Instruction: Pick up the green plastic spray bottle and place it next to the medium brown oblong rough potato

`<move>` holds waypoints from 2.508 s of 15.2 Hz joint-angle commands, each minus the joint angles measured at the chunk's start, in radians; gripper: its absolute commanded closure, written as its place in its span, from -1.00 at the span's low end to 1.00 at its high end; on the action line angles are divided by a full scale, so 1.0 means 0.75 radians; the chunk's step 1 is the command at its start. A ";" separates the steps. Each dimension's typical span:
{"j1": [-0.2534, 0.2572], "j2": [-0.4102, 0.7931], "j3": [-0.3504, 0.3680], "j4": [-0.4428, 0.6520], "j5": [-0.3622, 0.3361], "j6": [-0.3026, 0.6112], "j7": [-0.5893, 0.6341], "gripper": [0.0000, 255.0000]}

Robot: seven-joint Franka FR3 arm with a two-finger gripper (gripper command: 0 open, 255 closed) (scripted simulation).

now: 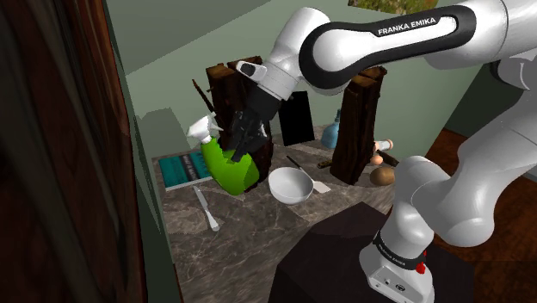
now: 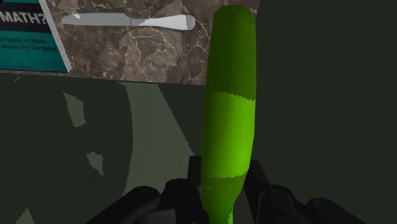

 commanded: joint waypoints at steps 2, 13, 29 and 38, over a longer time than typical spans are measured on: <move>-0.007 -0.011 0.005 0.040 -0.016 -0.049 0.023 1.00; -0.022 -0.030 0.018 0.215 -0.062 -0.234 0.101 1.00; -0.138 -0.329 -0.124 0.155 -0.169 -0.519 -0.015 1.00; -0.265 -0.544 -0.309 0.110 -0.299 -0.743 -0.192 1.00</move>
